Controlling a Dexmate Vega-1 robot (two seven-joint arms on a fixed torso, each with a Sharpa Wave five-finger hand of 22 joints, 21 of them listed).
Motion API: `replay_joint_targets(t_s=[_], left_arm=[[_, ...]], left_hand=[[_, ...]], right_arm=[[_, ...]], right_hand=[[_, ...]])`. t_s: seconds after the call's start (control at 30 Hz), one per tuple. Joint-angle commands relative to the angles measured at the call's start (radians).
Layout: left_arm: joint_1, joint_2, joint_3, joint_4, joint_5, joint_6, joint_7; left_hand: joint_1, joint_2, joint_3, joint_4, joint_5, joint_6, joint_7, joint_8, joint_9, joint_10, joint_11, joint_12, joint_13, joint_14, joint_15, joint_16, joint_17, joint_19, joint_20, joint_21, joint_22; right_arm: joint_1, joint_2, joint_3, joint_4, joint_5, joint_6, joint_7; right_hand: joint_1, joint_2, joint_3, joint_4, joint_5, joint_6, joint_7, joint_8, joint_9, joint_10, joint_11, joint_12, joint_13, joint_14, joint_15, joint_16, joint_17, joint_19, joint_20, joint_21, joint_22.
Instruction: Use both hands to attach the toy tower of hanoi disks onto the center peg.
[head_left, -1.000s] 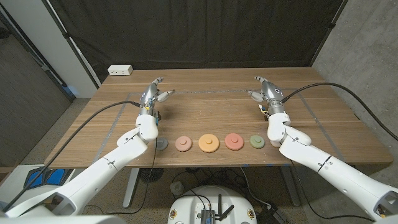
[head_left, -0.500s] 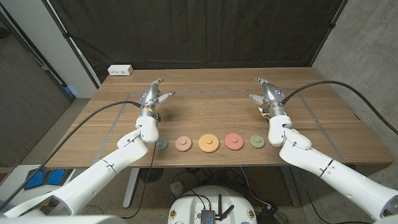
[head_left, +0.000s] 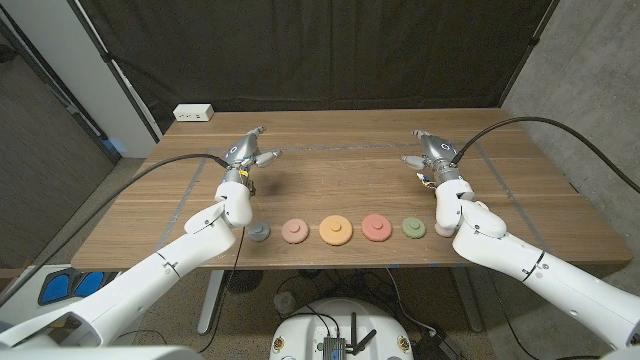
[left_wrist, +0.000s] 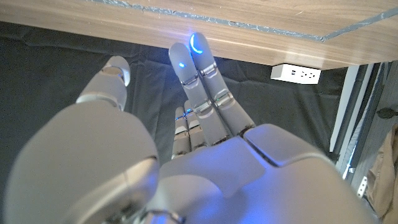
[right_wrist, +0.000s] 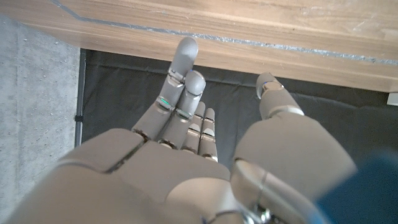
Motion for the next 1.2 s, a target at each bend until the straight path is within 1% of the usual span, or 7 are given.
replay_joint_targets(t_s=[0.03,0.23,0.33,0.67,0.8,0.9,1.2], left_arm=[[-0.012,0.062,0.007,-0.074,0.021,0.082,-0.095],[-0.022,0.077,0.012,-0.077,0.016,0.088,-0.134],[-0.032,0.090,0.022,-0.087,0.019,0.104,-0.168],[-0.053,0.134,0.038,-0.124,0.020,0.141,-0.264],[-0.054,0.138,0.039,-0.125,0.019,0.139,-0.270],[-0.052,0.136,0.036,-0.123,0.019,0.137,-0.263],[-0.062,0.153,0.045,-0.140,0.024,0.159,-0.300]], left_hand=[[0.014,0.004,-0.010,0.003,0.007,0.004,0.002,0.006,0.004,0.013,-0.002,-0.001,0.005,-0.005,-0.056,0.006,-0.003,-0.001,-0.076,0.009,0.002],[0.019,0.008,-0.015,0.003,0.008,0.003,0.004,0.006,0.004,0.013,0.000,-0.002,0.007,0.006,-0.056,0.022,0.003,0.014,-0.091,0.020,0.001],[0.023,0.011,-0.017,0.003,0.009,0.006,0.007,0.007,0.004,0.018,0.002,0.000,0.008,0.011,-0.056,0.029,0.005,0.017,-0.094,0.024,0.000],[0.036,0.018,-0.024,0.001,0.010,0.001,0.014,0.005,0.004,0.007,0.019,-0.006,0.011,0.009,-0.057,0.038,0.001,0.008,-0.087,0.032,-0.001],[0.043,0.024,-0.026,0.002,0.011,0.020,0.017,0.013,0.004,0.025,0.020,0.001,0.013,0.005,-0.057,0.040,-0.005,0.005,-0.085,0.038,-0.002],[0.047,0.028,-0.030,0.002,0.012,0.034,0.013,0.017,0.005,0.041,0.015,0.007,0.014,0.010,-0.057,0.048,-0.005,0.010,-0.088,0.045,-0.003],[0.054,0.033,-0.042,0.003,0.012,0.070,0.019,0.027,0.006,0.071,0.014,0.015,0.017,0.026,-0.057,0.069,-0.006,0.023,-0.094,0.064,-0.006]], right_arm=[[0.021,-0.044,-0.019,-0.055,-0.016,-0.072,0.127],[0.025,-0.045,-0.010,-0.063,0.014,-0.061,0.154],[0.046,-0.041,-0.034,-0.067,-0.009,-0.096,0.179],[0.066,-0.042,-0.059,-0.073,-0.016,-0.131,0.216],[0.052,-0.038,-0.050,-0.059,-0.010,-0.102,0.176],[0.061,-0.042,-0.056,-0.058,-0.012,-0.107,0.192],[0.093,-0.066,-0.084,-0.081,-0.030,-0.153,0.274]], right_hand=[[0.010,0.008,-0.005,-0.001,0.008,-0.008,0.002,-0.002,0.002,-0.006,0.000,-0.004,0.005,-0.011,-0.115,-0.011,-0.010,-0.005,-0.100,0.008,-0.003],[0.015,0.013,-0.013,0.000,0.009,0.000,-0.001,0.002,0.001,0.001,0.000,0.000,0.009,-0.010,-0.115,-0.009,-0.017,-0.009,-0.099,0.014,-0.010],[0.017,0.016,-0.018,0.001,0.010,0.002,-0.004,0.004,0.001,0.004,-0.001,0.002,0.012,-0.011,-0.115,-0.010,-0.024,-0.011,-0.099,0.018,-0.015],[0.025,0.019,-0.031,0.000,0.014,0.001,-0.005,0.004,0.001,0.005,-0.005,0.003,0.020,-0.021,-0.114,-0.016,-0.041,-0.019,-0.099,0.032,-0.022],[0.030,0.023,-0.040,0.001,0.016,0.011,-0.009,0.009,0.002,0.020,-0.009,0.009,0.025,-0.005,-0.115,-0.001,-0.037,-0.015,-0.099,0.043,-0.030],[0.037,0.028,-0.042,0.000,0.019,0.024,-0.015,0.014,0.002,0.038,-0.020,0.015,0.028,0.007,-0.115,0.011,-0.028,-0.009,-0.099,0.053,-0.031],[0.042,0.035,-0.046,0.001,0.025,0.032,-0.019,0.017,0.002,0.053,-0.022,0.017,0.034,0.030,-0.115,0.032,-0.004,-0.001,-0.098,0.075,-0.034]])
